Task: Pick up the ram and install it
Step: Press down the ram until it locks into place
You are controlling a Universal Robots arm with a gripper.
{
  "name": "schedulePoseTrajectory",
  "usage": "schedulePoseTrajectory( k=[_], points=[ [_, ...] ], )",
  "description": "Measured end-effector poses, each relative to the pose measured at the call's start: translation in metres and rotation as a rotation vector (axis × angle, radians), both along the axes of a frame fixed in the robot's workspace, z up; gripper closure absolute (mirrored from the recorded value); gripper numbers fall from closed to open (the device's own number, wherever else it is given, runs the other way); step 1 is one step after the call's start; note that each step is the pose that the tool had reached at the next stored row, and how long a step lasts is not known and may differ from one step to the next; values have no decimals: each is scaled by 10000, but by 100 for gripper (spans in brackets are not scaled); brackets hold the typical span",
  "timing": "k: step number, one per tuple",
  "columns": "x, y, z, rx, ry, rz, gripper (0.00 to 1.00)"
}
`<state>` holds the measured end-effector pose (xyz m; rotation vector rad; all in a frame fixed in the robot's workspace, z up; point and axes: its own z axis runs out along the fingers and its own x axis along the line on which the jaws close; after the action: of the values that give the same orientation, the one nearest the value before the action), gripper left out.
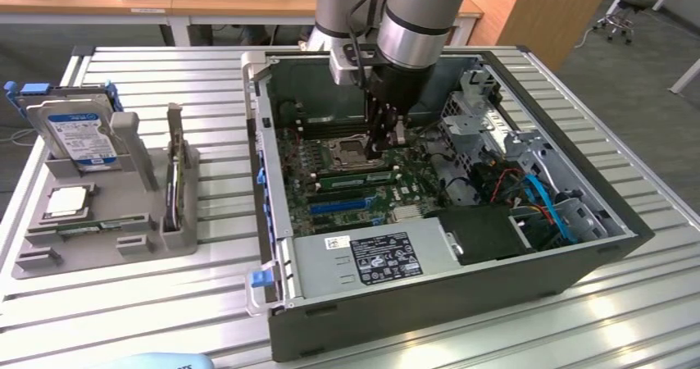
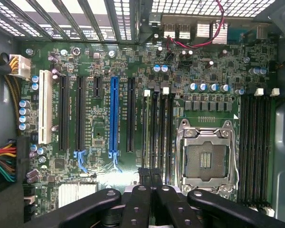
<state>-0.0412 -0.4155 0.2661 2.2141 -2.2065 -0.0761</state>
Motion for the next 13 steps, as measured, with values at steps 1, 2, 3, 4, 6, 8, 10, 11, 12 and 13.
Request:
schedulePoseTrajectory(
  k=[1, 2, 3, 4, 6, 8, 10, 11, 12, 13],
  points=[
    [0, 0, 0, -1, 0, 0, 90],
    [0, 0, 0, -1, 0, 0, 90],
    [0, 0, 0, 0, 0, -2, 90],
    [0, 0, 0, -1, 0, -26, 90],
    [-12, 1, -1, 1, 0, -183, 90],
    [-17, 0, 0, -1, 0, -362, 90],
    [-18, 0, -1, 0, -1, -632, 90],
    [-19, 0, -2, 0, 0, -793, 90],
    [-19, 0, -2, -1, 0, -961, 90],
    [-19, 0, -3, 0, 0, -1130, 90]
  ],
)
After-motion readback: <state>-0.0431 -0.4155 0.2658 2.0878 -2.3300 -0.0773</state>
